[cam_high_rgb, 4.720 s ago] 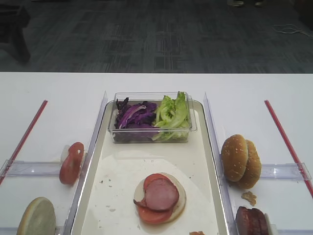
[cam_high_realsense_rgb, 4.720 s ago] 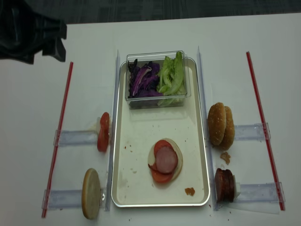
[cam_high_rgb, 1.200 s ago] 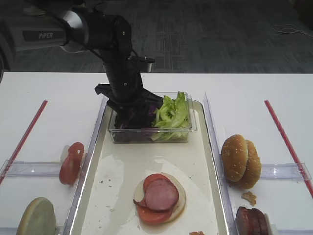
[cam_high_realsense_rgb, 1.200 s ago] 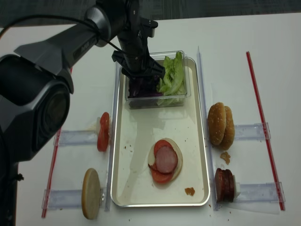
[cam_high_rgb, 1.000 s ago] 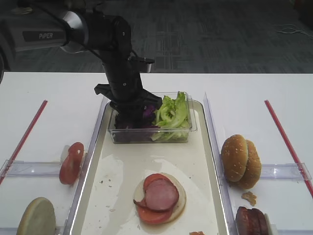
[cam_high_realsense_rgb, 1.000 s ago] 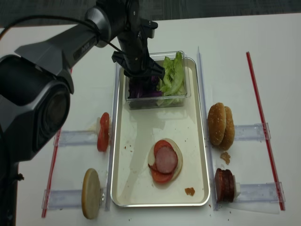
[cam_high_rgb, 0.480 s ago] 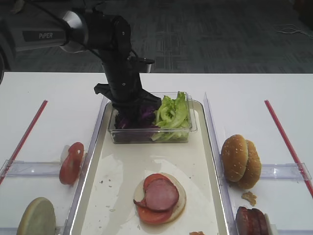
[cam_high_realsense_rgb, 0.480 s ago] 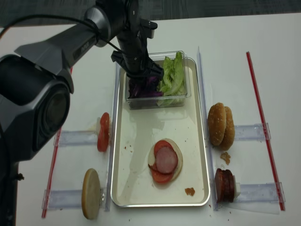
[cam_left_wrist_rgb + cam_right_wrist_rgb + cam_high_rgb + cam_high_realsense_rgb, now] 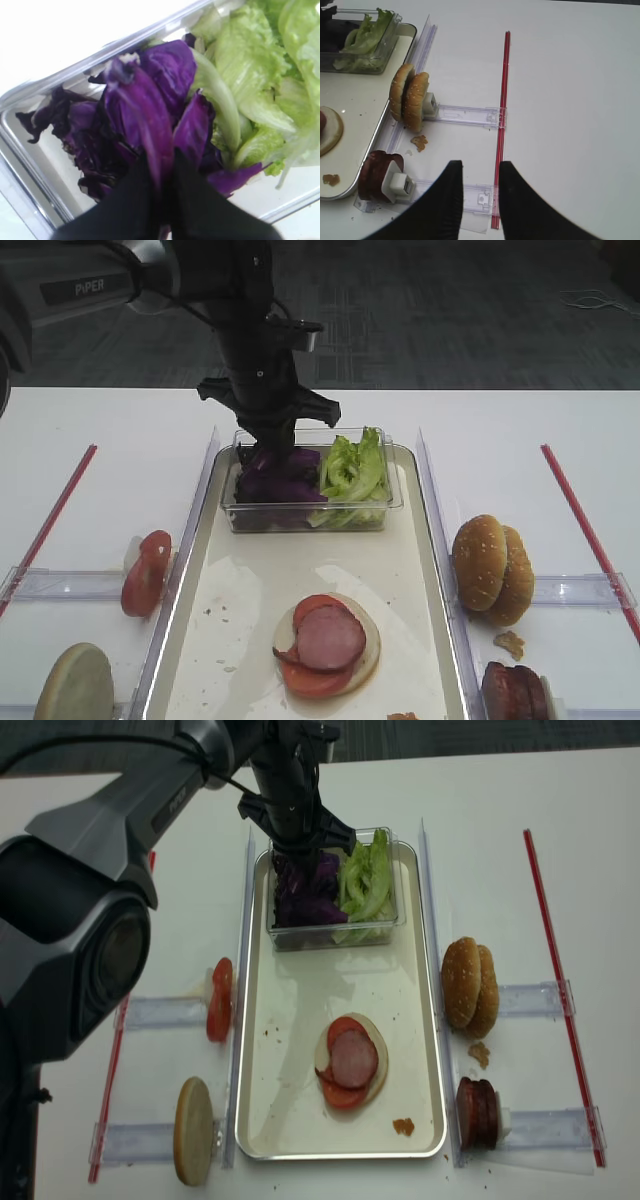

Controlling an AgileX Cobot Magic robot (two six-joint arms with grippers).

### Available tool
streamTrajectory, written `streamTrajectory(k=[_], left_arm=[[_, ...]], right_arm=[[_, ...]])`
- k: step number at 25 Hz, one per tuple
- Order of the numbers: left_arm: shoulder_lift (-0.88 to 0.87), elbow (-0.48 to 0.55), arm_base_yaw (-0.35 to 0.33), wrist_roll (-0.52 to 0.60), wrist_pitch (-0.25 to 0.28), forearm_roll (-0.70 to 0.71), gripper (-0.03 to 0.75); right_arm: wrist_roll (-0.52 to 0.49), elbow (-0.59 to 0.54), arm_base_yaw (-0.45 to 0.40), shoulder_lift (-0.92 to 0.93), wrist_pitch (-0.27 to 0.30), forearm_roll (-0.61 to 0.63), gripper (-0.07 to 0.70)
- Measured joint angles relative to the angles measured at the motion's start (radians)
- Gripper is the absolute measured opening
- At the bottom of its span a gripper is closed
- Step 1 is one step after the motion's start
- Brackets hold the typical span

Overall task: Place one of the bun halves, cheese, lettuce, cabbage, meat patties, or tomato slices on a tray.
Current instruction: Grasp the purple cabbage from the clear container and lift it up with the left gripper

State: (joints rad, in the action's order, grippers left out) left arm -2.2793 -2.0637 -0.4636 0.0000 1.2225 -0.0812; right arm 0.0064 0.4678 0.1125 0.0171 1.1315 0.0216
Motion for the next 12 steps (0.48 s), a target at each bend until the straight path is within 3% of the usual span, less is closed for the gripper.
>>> streamTrajectory(k=[12], left_arm=[[0.040,-0.003,0.000,-0.020,0.006,0.002,0.017]], right_arm=[[-0.006,0.000,0.000,0.000,0.000,0.000,0.216]])
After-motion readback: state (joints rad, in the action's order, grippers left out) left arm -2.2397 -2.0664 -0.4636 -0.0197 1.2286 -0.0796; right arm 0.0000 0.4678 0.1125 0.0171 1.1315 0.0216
